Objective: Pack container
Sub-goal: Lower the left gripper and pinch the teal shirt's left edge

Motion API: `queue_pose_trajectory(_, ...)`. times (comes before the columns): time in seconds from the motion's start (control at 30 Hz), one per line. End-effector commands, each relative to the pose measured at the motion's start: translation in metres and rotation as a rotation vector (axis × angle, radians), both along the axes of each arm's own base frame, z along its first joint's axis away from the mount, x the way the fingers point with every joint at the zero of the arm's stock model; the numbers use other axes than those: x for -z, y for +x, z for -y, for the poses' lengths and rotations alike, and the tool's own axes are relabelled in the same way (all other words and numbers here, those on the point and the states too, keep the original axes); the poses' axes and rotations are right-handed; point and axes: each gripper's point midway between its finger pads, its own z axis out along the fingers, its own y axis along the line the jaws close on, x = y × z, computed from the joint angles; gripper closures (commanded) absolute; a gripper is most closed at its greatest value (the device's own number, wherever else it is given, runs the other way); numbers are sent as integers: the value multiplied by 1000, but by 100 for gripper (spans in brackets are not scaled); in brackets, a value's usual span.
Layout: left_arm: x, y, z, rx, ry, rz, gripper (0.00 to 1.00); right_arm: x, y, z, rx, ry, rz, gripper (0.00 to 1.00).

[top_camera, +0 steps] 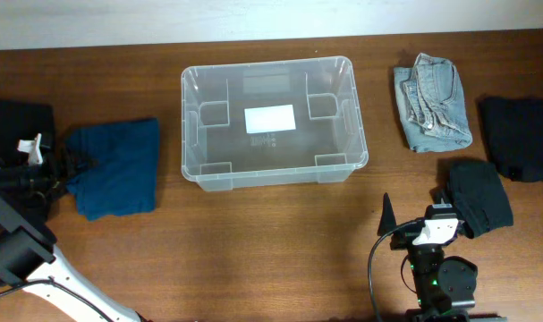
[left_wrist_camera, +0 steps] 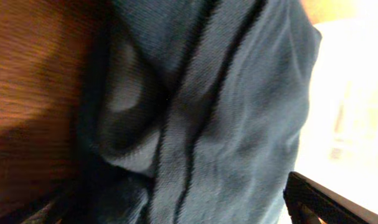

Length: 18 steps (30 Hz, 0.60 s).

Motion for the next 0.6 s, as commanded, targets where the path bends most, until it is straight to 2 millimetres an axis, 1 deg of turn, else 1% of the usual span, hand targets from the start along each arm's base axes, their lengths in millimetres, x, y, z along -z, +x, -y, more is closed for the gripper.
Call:
queue_pose_trajectory(0.0, 100, -56, 37, 74, -82, -304, 1, 2, 0, -2, -8, 0, -3, 2)
queue_pose_trajectory(0.1, 102, -57, 39, 73, -95, -311, 1, 2, 0, -2, -8, 0, -3, 2)
queue_pose_trajectory(0.33, 99, -59, 42, 78, -113, -318, 1, 2, 0, -2, -8, 0, -3, 1)
queue_pose_trajectory(0.5, 105, -67, 37, 99, -69, -354, 1, 2, 0, -2, -8, 0, -3, 2)
queue_pose_trajectory(0.53, 107, -70, 36, 108, -52, -368, 5, 2, 0, -2, -8, 0, -3, 2)
queue_pose_trajectory(0.57, 108, -72, 34, 113, -41, -380, 18, 2, 0, -2, -8, 0, -3, 2)
